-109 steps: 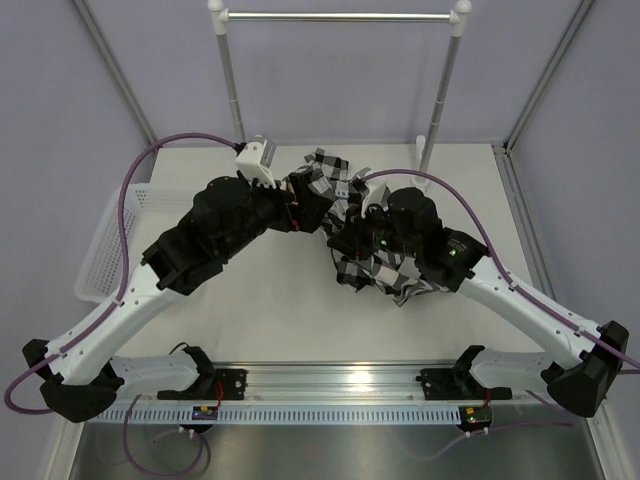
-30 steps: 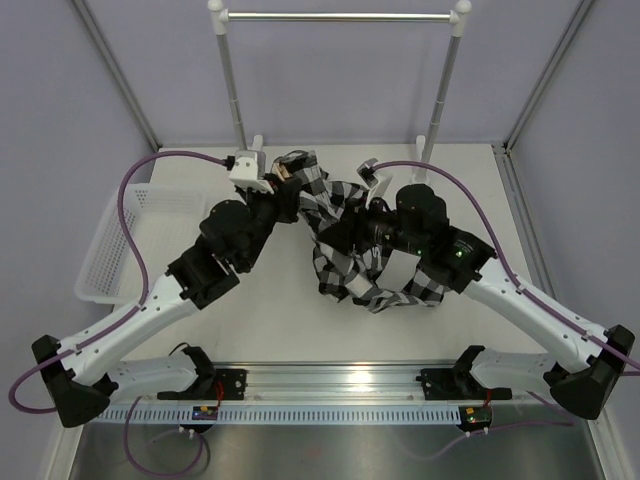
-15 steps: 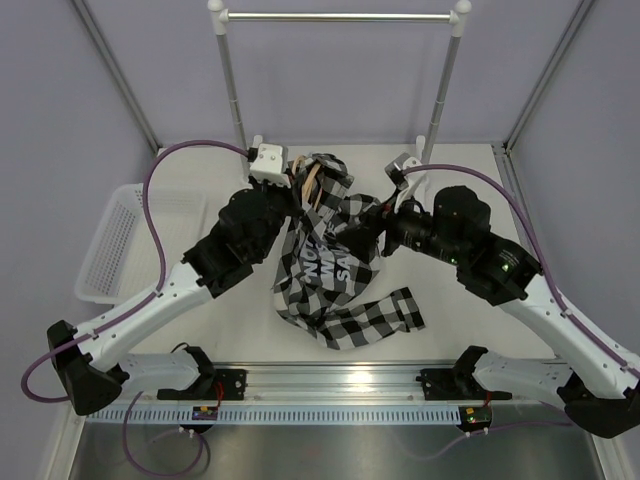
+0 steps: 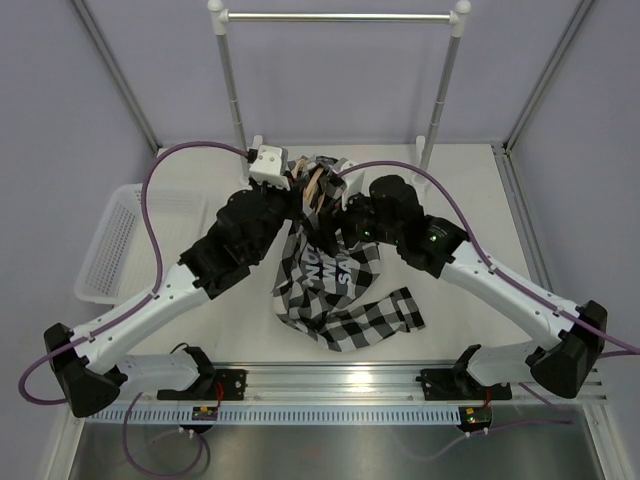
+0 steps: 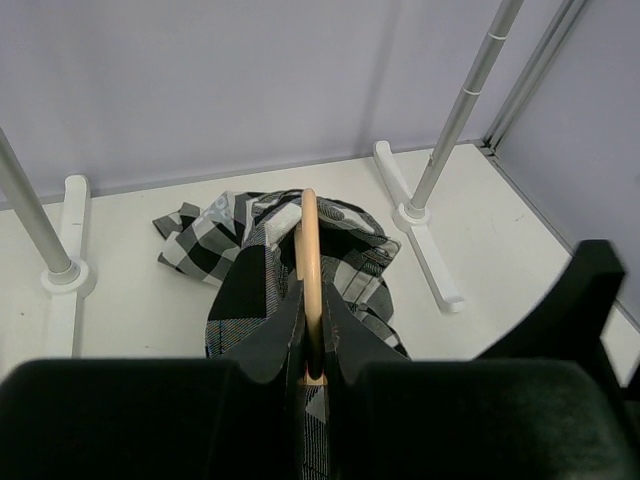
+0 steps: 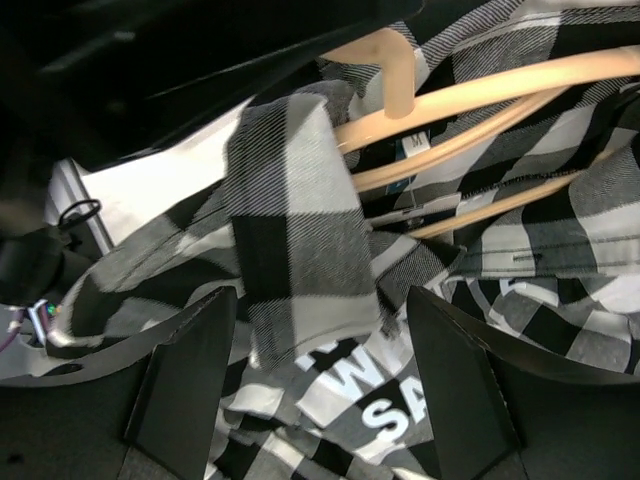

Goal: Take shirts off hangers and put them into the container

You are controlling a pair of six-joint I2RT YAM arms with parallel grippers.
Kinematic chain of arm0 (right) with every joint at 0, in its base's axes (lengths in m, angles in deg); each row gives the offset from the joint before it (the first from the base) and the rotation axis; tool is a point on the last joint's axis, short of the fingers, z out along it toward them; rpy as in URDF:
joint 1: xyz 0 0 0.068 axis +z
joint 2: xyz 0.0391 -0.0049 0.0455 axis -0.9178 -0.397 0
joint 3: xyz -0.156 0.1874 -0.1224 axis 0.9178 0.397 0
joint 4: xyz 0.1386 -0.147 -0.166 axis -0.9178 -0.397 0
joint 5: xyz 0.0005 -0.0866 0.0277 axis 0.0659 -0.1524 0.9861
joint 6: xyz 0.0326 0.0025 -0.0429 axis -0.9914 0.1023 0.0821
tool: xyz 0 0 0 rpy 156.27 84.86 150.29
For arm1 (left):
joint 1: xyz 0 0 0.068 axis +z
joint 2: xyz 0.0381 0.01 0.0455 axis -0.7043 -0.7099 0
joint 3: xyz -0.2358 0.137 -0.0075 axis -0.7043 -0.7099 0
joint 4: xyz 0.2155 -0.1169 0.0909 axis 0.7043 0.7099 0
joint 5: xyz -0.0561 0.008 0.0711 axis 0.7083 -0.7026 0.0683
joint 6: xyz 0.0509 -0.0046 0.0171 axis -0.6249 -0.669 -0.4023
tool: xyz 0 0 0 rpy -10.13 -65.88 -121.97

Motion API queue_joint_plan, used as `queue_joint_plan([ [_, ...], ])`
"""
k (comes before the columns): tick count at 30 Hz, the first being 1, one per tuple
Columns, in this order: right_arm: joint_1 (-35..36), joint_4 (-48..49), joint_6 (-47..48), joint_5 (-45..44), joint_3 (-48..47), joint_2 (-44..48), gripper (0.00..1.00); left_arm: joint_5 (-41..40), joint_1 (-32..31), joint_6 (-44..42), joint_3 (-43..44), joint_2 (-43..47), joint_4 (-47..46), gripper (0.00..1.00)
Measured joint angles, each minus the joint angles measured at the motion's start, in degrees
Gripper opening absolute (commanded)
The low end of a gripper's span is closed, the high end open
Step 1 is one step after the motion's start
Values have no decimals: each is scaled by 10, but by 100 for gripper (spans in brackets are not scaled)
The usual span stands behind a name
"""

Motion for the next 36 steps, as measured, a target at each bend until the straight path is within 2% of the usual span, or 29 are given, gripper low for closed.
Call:
queue_joint_plan([
  [4,0,18,11,10,0,-31,69,5,0,3,0,9,3,0],
  [5,0,23,12,17,0,-37,59,5,0,4,0,11,3,0],
  [7,0,28,17,30,0,-43,45,6,0,4,0,15,3,0],
  [8,0,31,17,34,0,-45,30,6,0,4,0,16,3,0],
  [11,0,36,23,53,0,-45,13,6,0,4,0,16,1,0],
  [12,0,37,23,59,0,-45,4,6,0,4,0,16,1,0],
  [13,0,36,25,62,0,-45,1,6,0,4,0,16,1,0],
  [23,6,19,9,120,-2,-2,0,-8,0,26,0,-10,-47,0],
  [36,61,34,-51,171,2,22,2,-26,0,84,17,-72,-93,0],
])
